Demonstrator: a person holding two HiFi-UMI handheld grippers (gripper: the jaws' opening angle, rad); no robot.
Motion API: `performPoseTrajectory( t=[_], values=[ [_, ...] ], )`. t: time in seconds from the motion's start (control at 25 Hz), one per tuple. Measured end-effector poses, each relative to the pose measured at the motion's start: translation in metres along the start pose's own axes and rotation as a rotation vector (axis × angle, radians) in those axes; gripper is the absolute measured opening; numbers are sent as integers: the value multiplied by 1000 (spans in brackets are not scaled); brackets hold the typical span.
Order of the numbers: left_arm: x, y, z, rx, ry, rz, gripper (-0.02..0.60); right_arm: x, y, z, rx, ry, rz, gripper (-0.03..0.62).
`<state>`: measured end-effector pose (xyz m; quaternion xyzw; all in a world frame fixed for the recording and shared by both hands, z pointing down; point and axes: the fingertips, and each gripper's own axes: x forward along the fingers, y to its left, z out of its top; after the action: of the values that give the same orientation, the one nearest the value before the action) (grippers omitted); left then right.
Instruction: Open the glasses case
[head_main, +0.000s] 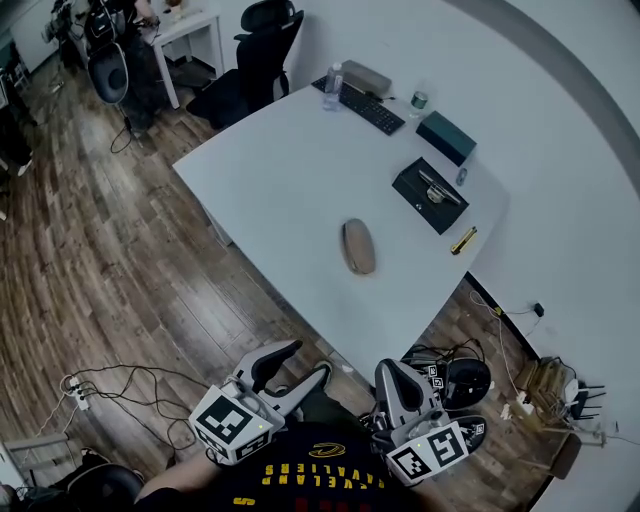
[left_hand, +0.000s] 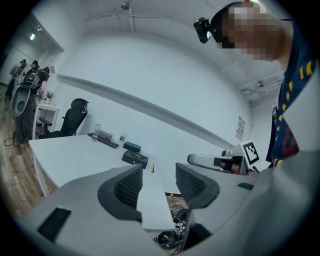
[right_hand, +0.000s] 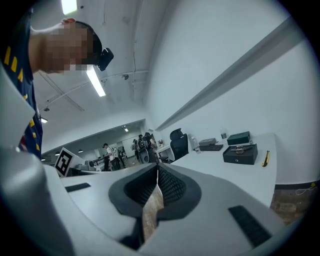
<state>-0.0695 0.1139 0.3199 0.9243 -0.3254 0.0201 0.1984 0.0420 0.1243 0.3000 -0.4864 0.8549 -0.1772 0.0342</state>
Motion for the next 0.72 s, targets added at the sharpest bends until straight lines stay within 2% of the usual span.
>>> performPoseTrajectory(
  t=[0.36, 0.72],
  values=[
    [58, 15, 7, 11, 25, 48, 218, 30, -57, 15, -23, 13, 17, 17],
    [104, 27, 4, 58, 65, 75, 213, 56, -111, 12, -73, 60, -34, 18]
  ],
)
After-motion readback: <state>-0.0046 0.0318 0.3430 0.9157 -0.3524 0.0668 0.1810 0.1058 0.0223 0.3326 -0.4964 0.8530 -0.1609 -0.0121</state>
